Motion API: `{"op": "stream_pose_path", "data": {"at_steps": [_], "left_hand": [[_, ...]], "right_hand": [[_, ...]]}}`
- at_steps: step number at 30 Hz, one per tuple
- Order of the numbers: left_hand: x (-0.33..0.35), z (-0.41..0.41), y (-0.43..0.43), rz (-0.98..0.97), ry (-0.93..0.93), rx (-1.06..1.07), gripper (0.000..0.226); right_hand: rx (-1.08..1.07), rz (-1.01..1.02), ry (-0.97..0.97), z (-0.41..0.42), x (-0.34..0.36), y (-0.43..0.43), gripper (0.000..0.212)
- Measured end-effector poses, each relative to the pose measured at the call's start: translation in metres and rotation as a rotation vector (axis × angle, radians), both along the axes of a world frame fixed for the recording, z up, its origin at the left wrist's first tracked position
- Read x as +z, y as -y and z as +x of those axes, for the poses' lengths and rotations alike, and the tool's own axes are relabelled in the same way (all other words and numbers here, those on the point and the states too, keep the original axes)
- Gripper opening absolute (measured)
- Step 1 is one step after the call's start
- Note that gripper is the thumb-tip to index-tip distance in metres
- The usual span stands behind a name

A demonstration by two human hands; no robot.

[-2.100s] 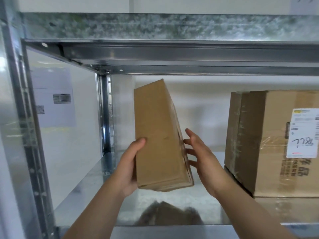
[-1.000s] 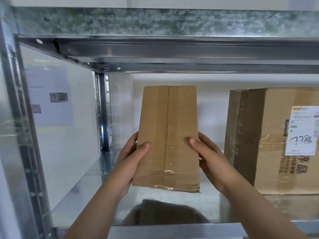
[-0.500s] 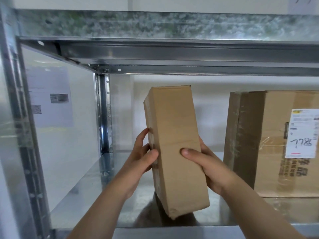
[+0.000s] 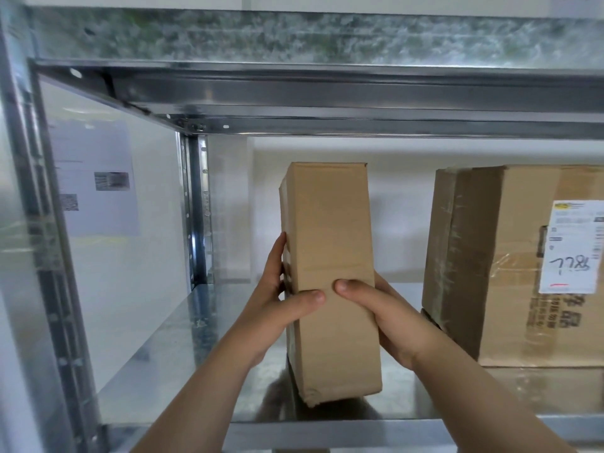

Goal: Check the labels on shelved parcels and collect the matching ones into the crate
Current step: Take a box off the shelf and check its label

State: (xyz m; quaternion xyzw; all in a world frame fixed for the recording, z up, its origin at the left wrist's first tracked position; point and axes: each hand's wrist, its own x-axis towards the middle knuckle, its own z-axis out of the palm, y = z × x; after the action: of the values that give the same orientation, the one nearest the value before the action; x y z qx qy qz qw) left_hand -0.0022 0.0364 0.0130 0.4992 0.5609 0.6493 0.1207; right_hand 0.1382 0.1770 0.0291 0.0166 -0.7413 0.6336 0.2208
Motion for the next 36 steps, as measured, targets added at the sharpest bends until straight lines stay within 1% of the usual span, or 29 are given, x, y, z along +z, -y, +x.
{"op": "stream_pose_path", "data": {"at_steps": [2,3,5,7,8,10,12,14,15,16,18,19,20,21,22,24,25,26,28,33,36], "left_hand": [[0.003,-0.004,0.003,-0.054,-0.056,-0.011,0.113],[0.006,-0.006,0.006,-0.078,-0.086,-0.013,0.114],[0.013,-0.015,0.013,-0.134,-0.151,0.003,0.116],[0.022,-0.022,0.021,-0.200,-0.261,0.057,0.116],[0.025,-0.024,0.024,-0.232,-0.324,0.097,0.117],[0.028,-0.028,0.026,-0.258,-0.418,0.197,0.114],[0.026,-0.030,0.026,-0.230,-0.462,0.276,0.108],[0.024,-0.028,0.028,-0.205,-0.478,0.248,0.106],[0.026,-0.025,0.028,-0.189,-0.449,0.198,0.104],[0.027,-0.021,0.028,-0.162,-0.379,0.133,0.099],[0.033,-0.009,0.021,-0.089,-0.109,0.043,0.073],[0.034,-0.005,0.018,-0.061,-0.010,0.031,0.058],[0.034,-0.001,0.015,-0.045,0.048,0.026,0.044],[0.033,0.004,0.014,-0.048,0.076,0.023,0.043],[0.031,0.010,0.013,-0.046,0.071,0.007,0.053],[0.027,0.019,0.012,-0.011,0.041,-0.005,0.087],[0.026,0.022,0.010,0.014,0.019,-0.003,0.095],[0.024,0.024,0.008,0.045,0.007,0.003,0.096],[0.024,0.029,0.003,0.089,0.010,0.021,0.090],[0.019,0.031,-0.003,0.083,0.033,0.048,0.083],[0.019,0.027,-0.003,0.067,0.037,0.033,0.082]], "right_hand": [[-0.011,0.094,0.012,0.006,0.006,-0.003,0.055],[-0.015,0.154,0.012,0.009,0.010,-0.006,0.058],[-0.024,0.224,0.017,0.015,0.018,-0.011,0.072],[-0.021,0.194,0.024,0.019,0.025,-0.018,0.092],[-0.004,0.161,0.009,0.020,0.027,-0.021,0.096],[0.023,0.105,-0.029,0.021,0.032,-0.025,0.096],[0.056,0.038,-0.050,0.022,0.037,-0.026,0.103],[0.117,-0.040,-0.045,0.024,0.040,-0.023,0.106],[0.126,-0.060,-0.040,0.025,0.041,-0.021,0.103],[0.116,-0.071,-0.037,0.025,0.041,-0.018,0.099],[0.072,-0.093,-0.039,0.023,0.040,-0.012,0.085],[0.053,-0.102,-0.047,0.021,0.038,-0.010,0.073],[0.036,-0.100,-0.054,0.019,0.036,-0.007,0.062],[0.020,-0.080,-0.059,0.018,0.034,-0.004,0.056],[0.003,-0.048,-0.063,0.016,0.032,-0.002,0.053],[-0.043,0.003,-0.085,0.013,0.028,0.005,0.051],[-0.064,0.013,-0.103,0.012,0.027,0.007,0.050],[-0.076,0.017,-0.120,0.012,0.025,0.009,0.050],[-0.093,0.026,-0.140,0.011,0.022,0.013,0.048],[-0.158,0.050,-0.150,0.008,0.013,0.013,0.039],[-0.146,0.084,-0.132,0.010,0.012,0.008,0.042]]}}
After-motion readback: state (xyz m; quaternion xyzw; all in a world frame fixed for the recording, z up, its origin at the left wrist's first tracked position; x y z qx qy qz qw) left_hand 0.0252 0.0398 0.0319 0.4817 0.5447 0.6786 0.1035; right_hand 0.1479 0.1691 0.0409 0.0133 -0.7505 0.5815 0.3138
